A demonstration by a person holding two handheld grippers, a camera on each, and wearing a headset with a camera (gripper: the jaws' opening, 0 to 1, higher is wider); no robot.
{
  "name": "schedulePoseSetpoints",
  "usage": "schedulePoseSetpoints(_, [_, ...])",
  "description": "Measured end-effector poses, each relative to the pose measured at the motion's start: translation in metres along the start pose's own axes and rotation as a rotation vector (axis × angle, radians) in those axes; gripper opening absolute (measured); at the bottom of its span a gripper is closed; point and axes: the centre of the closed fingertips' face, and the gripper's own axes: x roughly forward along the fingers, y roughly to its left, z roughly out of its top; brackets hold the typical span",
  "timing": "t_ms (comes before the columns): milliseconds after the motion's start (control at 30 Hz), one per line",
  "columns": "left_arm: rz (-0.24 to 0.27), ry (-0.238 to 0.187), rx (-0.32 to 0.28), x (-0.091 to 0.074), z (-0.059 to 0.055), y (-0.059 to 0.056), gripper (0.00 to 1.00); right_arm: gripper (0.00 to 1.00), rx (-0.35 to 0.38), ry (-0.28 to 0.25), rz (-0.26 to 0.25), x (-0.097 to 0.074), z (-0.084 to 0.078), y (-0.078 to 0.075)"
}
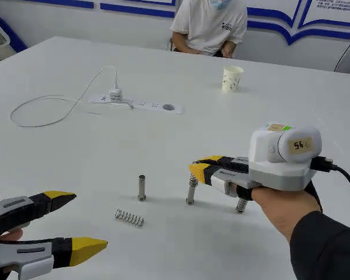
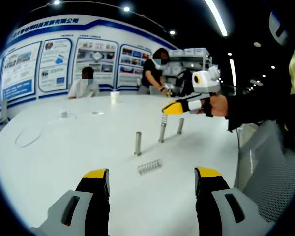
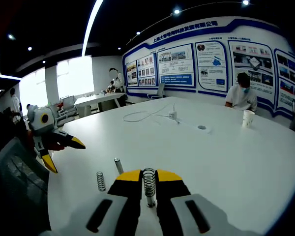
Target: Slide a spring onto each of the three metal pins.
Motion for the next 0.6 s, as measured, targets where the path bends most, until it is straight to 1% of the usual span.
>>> schedulePoseSetpoints(233, [0.001, 0.0, -0.001, 0.0, 0.0, 0.001, 0.72, 0.12, 0.001, 0.014, -0.002, 0.002, -0.009, 0.0])
schedulePoseSetpoints(467, [0.0, 0.002, -0.001, 0.0, -0.001, 0.0, 0.72, 0.12, -0.023, 0.037, -0.004, 0.005, -0.016, 0.002])
schedulePoseSetpoints(600, [0.003, 0.001, -0.003, 0.0, -0.001, 0.001, 0.72, 0.12, -0.023, 0.048, -0.006, 0.007, -0.019, 0.002])
